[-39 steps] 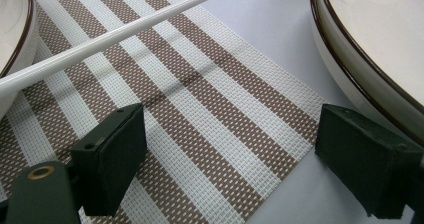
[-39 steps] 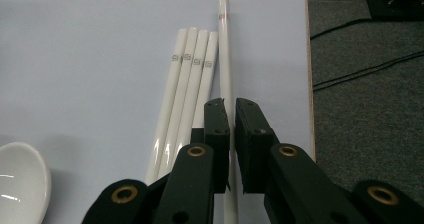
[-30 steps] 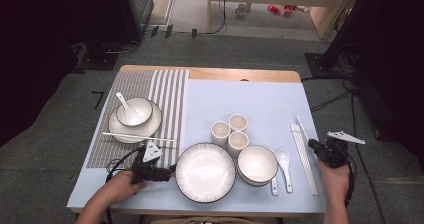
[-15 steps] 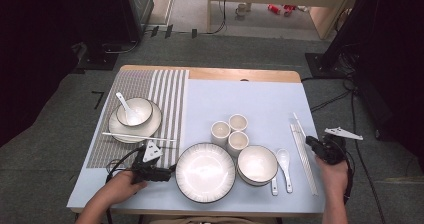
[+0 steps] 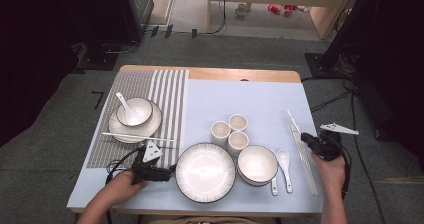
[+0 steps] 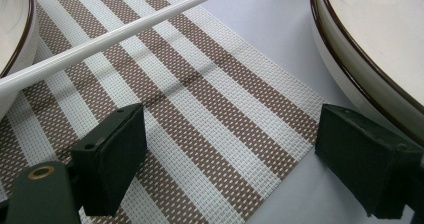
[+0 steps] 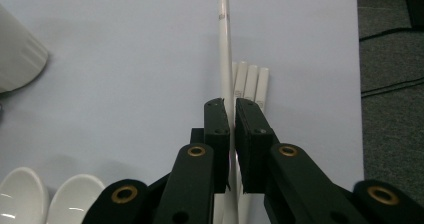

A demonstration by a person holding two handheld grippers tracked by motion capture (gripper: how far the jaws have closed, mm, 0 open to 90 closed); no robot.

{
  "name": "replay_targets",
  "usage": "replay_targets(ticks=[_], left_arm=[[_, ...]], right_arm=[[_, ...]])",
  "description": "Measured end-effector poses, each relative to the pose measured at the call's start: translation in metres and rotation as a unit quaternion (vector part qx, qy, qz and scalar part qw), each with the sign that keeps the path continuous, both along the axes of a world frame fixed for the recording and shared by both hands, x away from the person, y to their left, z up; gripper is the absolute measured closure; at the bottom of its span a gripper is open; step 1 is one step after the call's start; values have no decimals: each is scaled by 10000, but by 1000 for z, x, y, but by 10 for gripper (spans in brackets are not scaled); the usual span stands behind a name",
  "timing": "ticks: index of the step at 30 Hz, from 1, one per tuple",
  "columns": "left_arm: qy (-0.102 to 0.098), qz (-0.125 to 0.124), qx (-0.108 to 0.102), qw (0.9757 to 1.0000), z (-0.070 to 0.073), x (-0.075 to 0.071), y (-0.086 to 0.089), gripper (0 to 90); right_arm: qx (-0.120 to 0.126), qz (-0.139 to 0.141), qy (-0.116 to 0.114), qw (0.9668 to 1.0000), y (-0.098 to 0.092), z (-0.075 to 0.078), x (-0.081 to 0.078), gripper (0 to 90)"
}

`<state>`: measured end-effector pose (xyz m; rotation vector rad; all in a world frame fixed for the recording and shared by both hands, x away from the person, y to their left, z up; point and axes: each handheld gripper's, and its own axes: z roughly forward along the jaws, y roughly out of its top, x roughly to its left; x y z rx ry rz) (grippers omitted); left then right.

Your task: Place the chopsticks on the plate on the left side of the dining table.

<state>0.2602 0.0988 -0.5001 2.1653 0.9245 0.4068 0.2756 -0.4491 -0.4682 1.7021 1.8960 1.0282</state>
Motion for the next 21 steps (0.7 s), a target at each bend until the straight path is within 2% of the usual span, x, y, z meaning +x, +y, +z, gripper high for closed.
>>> replay_targets(ticks=[4,9,21], left_arm=[[-5,-2,0,10000,0,0,0,132],[-8,-11,18,10000,0,0,0,131],[-3,-7,14,10000,0,0,0,131]], right_arm=[[31,124,9,9999,5,2,4,849],[-62,241,-2,9997,11,6,10,849],[-9,654,39,9979,26,12,20,850]])
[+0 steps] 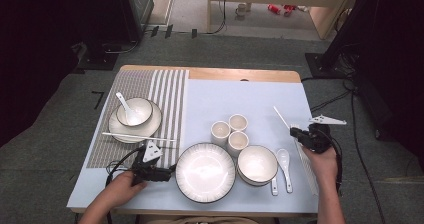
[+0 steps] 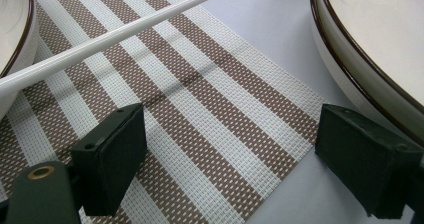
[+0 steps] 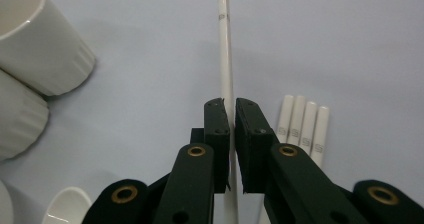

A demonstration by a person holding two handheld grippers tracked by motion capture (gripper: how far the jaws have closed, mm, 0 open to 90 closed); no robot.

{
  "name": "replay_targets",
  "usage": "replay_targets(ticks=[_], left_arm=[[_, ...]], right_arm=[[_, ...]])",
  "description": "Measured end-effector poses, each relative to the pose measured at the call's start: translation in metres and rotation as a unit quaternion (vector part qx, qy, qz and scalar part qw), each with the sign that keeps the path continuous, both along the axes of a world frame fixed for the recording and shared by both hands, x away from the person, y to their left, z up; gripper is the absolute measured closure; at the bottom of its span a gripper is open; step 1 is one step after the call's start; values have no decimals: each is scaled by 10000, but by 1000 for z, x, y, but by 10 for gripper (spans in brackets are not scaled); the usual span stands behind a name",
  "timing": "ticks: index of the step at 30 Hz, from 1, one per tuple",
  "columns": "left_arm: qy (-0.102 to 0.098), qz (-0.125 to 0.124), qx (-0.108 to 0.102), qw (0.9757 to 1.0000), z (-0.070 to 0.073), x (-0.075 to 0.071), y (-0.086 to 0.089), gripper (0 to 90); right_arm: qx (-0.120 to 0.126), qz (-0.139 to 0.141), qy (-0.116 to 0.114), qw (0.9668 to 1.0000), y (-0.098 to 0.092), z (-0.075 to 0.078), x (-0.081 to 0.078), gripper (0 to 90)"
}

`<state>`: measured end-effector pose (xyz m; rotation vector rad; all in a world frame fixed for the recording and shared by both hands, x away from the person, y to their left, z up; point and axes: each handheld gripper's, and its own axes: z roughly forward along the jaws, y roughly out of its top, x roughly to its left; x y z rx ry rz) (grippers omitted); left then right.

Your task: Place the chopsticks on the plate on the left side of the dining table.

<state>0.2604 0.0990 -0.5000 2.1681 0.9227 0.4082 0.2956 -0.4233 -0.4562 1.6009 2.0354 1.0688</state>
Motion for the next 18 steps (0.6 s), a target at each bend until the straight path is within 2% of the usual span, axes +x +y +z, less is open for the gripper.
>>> replay_targets(ticks=[6,11,18], left_arm=[[1,-1,-2,10000,0,0,0,132],[0,-1,-1,10000,0,0,0,131],[2,0,-1,10000,0,0,0,132]], right_arm=[[21,150,19,9999,6,1,2,849],[142,291,22,9995,10,4,3,849],[243,570,-91,9980,16,14,1,849]])
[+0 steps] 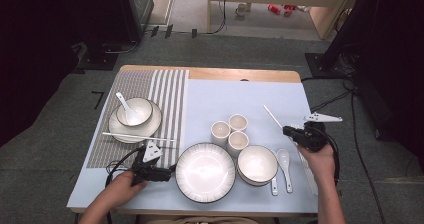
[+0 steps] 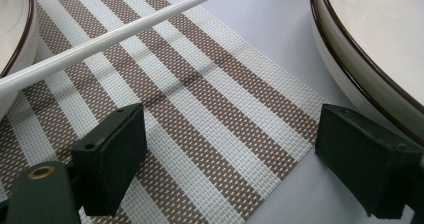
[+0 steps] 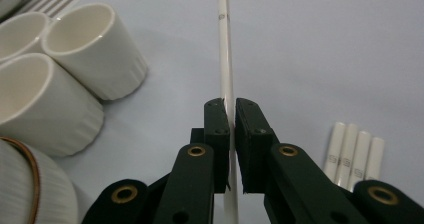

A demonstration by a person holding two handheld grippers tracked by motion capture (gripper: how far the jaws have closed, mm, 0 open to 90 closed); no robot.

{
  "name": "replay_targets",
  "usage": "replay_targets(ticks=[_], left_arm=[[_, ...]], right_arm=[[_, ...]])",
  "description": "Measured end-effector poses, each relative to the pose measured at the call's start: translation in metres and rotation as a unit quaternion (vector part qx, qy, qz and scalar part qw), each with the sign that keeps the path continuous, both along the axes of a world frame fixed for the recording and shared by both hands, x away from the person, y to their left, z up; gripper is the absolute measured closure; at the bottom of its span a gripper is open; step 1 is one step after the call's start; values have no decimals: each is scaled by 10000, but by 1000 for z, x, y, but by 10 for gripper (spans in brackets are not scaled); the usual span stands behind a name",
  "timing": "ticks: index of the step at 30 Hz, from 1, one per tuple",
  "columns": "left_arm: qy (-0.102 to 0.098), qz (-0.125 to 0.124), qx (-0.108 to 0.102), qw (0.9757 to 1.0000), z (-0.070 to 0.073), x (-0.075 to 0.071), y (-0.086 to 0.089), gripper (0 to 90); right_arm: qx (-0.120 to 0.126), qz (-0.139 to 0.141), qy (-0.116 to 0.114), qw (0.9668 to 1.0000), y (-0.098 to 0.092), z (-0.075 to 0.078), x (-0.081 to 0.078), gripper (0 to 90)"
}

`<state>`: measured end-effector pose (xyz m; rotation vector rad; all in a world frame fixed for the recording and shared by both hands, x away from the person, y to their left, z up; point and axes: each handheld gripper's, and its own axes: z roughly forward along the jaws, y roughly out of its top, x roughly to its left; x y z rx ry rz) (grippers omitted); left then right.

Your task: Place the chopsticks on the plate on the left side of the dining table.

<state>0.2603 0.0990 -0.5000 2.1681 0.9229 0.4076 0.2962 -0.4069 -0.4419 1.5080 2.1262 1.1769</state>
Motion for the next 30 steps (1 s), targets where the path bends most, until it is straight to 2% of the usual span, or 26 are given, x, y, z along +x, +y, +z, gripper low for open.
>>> replay_targets(ticks=[3,6,12,16,23,30], left_arm=[[-1,-1,0,10000,0,0,0,132],[1,-1,-1,10000,0,0,0,132],[1,-1,-1,10000,0,0,0,132],[1,-1,-1,10000,0,0,0,132],[4,-2,8,10000,0,0,0,132],[-2,1,7,10000,0,0,0,132]], right_arm=[[115,112,-58,9999,3,6,-1,849],[121,212,-78,9997,7,11,0,849],[41,412,-57,9991,19,15,5,849],[-8,691,-57,9976,33,19,10,849],[-144,861,-90,9961,43,26,14,849],[-154,1087,-104,9939,54,31,16,849]])
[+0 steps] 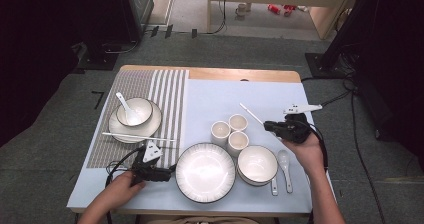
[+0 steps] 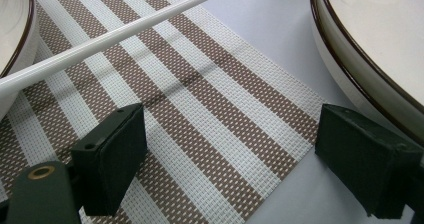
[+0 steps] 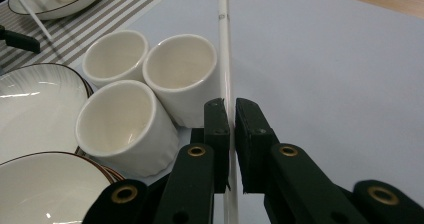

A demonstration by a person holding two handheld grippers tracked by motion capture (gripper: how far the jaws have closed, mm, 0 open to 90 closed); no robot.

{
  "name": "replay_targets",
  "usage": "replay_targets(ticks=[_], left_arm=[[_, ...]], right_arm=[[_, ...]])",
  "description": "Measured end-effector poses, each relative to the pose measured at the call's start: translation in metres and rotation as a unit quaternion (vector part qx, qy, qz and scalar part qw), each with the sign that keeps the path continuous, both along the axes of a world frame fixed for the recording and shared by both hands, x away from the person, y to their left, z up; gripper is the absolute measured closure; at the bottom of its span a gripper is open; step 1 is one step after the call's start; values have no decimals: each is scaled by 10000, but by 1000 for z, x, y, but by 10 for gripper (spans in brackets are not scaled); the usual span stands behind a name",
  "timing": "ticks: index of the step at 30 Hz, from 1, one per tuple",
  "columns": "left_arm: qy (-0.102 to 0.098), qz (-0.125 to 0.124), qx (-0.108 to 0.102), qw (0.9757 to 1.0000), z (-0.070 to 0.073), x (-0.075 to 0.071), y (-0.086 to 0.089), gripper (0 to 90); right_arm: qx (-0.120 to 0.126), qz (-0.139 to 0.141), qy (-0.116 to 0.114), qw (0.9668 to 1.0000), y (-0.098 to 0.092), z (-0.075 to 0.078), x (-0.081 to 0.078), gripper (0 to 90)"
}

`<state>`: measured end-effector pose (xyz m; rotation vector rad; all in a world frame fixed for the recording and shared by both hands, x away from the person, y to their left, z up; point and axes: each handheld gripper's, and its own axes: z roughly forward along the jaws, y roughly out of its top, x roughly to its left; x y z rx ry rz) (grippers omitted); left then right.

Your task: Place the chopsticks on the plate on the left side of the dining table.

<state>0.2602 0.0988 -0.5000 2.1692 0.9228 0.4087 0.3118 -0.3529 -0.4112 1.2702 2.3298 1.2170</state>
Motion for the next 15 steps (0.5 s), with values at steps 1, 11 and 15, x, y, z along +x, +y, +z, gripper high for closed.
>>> replay_targets(ticks=[1,11,15], left_arm=[[4,-1,1,10000,0,0,0,132],[4,-2,-4,10000,0,0,0,132],[1,0,-6,10000,0,0,0,132]], right_arm=[[4,50,-13,10000,2,0,1,849],[169,375,22,9992,11,4,5,850],[221,483,24,9986,15,7,7,849]])
